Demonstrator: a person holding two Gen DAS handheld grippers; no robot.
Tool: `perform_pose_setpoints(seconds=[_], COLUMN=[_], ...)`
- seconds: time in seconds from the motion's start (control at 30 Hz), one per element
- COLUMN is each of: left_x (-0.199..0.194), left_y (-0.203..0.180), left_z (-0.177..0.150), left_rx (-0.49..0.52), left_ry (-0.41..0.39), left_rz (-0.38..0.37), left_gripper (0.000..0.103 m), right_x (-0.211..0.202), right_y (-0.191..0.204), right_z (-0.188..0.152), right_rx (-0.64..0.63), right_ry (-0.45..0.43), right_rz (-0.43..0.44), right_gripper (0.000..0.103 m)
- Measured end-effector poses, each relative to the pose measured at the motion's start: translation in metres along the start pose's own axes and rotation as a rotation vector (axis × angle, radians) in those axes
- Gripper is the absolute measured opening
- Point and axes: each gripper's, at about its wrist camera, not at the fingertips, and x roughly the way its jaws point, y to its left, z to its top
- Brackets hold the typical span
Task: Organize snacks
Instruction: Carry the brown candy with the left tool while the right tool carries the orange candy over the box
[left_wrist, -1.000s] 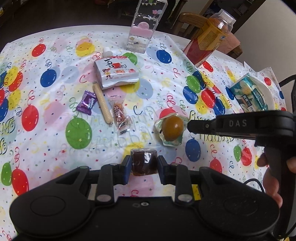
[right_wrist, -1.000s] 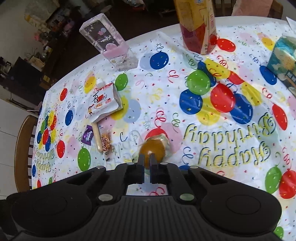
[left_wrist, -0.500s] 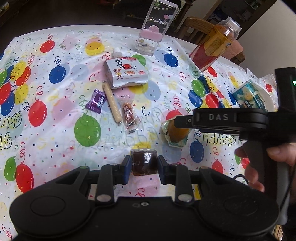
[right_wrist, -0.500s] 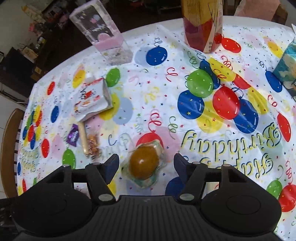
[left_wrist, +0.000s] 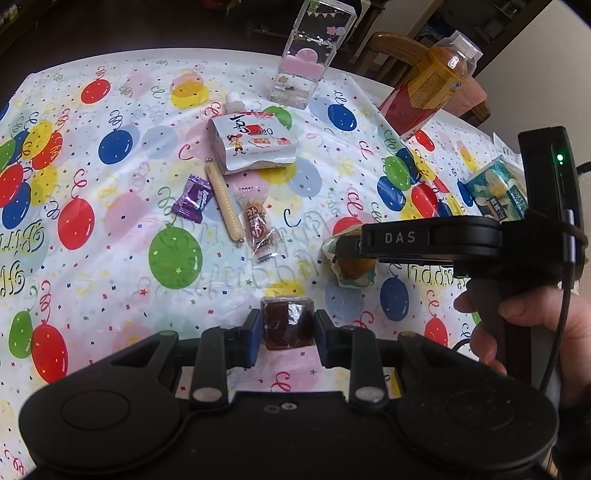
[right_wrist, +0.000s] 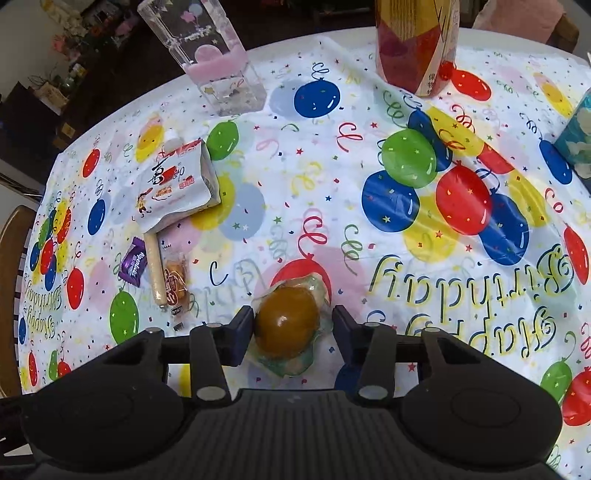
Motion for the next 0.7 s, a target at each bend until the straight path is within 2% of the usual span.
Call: perform_pose_setpoints(seconds=[0.33,0.7], left_x=[-0.019,-0.061], left_y=[-0.002,-0.008], left_z=[-0.01,-0.035], left_rx=[0.021,0.082], left_ry=[-0.011,-0.039], left_rz=[-0.02,-0.068], left_gripper=[0.028,0.028], right_x=[-0.049,-0.127], right_y=[-0.004,0.001], right_z=[-0.016,-0.065], right_rx=[-0.014,-0.06], right_ry=[-0.038,-0.086], right_rz=[0.051,0.07], right_gripper=[0.043,0.043])
